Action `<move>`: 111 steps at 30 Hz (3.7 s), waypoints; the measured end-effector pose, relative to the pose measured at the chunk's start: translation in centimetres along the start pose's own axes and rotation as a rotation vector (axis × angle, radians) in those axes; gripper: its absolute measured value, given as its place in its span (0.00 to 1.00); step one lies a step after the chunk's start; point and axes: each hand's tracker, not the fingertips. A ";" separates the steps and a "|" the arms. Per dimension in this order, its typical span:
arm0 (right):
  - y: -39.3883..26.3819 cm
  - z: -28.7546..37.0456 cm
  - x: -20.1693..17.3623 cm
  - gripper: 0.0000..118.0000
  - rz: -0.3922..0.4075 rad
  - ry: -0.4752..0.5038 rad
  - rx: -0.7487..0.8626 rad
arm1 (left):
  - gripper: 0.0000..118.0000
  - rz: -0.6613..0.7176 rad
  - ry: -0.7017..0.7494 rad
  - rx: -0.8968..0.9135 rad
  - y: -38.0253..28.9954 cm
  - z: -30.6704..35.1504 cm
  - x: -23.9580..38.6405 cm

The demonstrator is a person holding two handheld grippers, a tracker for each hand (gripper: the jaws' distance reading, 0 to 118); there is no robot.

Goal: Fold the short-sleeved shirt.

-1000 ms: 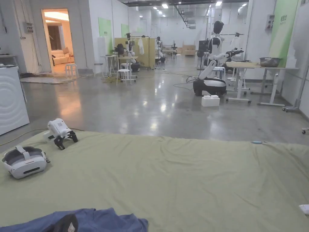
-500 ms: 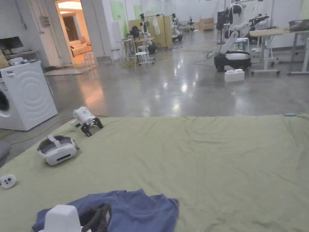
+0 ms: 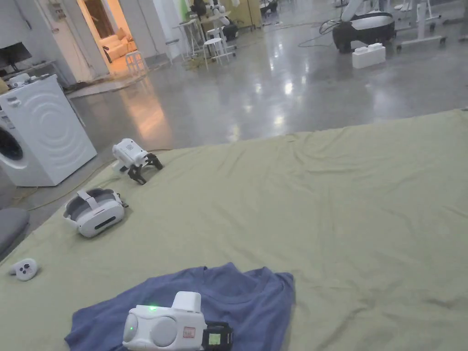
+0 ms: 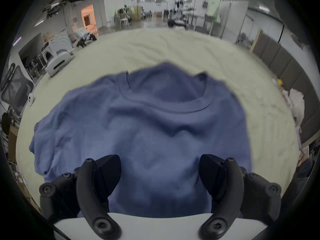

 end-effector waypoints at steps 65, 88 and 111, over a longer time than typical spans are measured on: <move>5.1 10.1 -0.5 0.00 0.105 0.037 0.256 | 0.19 -0.122 0.157 1.140 -16.8 37.9 16.6; -0.1 6.5 1.0 0.00 0.075 0.030 -0.008 | 0.64 0.138 -0.111 0.122 -0.4 4.5 8.6; 5.8 -20.4 13.9 0.75 0.059 0.078 -0.688 | 0.02 -0.048 0.068 -0.008 0.3 -1.2 12.2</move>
